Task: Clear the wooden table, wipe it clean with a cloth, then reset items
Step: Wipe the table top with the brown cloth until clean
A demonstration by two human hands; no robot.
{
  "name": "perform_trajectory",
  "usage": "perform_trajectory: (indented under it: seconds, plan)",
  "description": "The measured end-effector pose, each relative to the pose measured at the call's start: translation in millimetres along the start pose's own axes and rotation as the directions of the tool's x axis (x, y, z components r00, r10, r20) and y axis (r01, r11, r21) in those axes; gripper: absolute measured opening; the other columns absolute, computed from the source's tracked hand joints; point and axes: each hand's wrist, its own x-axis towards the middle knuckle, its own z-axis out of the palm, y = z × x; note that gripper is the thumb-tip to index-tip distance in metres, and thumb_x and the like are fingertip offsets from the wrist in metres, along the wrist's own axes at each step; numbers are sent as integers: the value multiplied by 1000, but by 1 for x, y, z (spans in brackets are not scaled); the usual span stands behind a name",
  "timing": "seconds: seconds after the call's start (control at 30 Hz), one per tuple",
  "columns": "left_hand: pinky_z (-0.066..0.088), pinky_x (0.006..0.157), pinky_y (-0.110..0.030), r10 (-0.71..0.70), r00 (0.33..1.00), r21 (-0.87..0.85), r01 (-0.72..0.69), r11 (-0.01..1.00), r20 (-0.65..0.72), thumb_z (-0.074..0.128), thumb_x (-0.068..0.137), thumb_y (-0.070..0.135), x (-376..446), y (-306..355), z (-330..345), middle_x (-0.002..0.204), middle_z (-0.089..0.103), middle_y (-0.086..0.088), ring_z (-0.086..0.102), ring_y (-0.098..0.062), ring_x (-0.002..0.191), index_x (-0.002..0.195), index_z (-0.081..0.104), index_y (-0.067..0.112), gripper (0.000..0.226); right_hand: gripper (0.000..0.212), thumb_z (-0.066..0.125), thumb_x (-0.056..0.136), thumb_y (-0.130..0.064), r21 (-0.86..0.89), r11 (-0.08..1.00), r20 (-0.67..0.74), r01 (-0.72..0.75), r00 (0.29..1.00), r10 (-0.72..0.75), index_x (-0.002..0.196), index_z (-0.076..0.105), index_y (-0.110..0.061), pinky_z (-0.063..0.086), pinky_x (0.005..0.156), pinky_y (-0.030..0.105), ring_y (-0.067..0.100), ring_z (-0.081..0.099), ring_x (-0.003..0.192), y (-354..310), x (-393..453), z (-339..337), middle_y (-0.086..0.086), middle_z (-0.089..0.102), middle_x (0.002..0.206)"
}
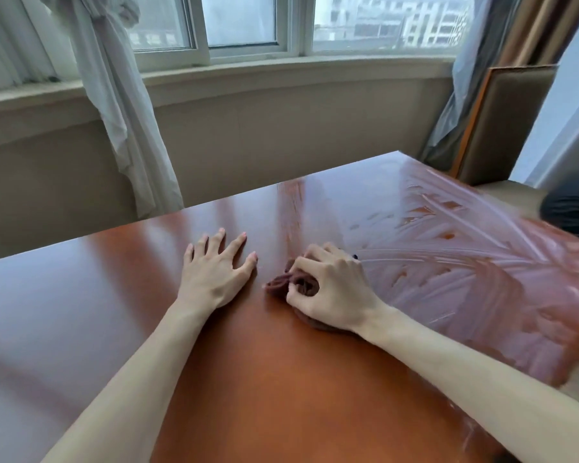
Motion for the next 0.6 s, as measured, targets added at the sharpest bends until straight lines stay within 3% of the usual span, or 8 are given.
perform_trajectory:
  seconds: [0.07, 0.17, 0.37, 0.6]
  plan:
    - [8, 124, -49, 4, 1000, 2, -4, 1000, 1, 26, 97, 70, -1, -1, -1, 167, 18, -1, 10, -28, 153, 156, 25, 45, 64, 23, 62, 79, -49, 17, 998, -22, 61, 998, -61, 86, 72, -30, 38, 73, 24, 15, 55, 85, -8, -34, -15, -10, 61, 87]
    - [8, 124, -48, 7, 1000, 13, -7, 1000, 7, 26, 98, 70, -1, 0, -1, 167, 18, -1, 10, -29, 154, 156, 24, 45, 64, 26, 59, 79, -52, 18, 999, 3, 42, 999, -42, 86, 71, -30, 45, 71, 27, 17, 56, 84, -3, -18, -10, -10, 60, 85]
    - [4, 125, -45, -6, 1000, 12, 6, 1000, -9, 20, 94, 73, 1, -1, 1, 167, 15, 4, 6, -23, 154, 155, 22, 50, 65, 29, 60, 81, -55, -64, 991, 12, -118, 993, 119, 83, 65, -27, 40, 71, 33, 27, 59, 93, 48, 126, 53, -7, 56, 87]
    - [0, 125, -39, -20, 999, 40, 21, 999, -25, 5, 83, 79, 4, -3, 3, 168, 10, 11, 0, -17, 154, 153, 16, 57, 75, 33, 57, 86, -53, -103, 963, 4, -249, 968, 250, 98, 72, -27, 37, 79, 36, 32, 58, 108, 104, 268, 103, 1, 64, 104]
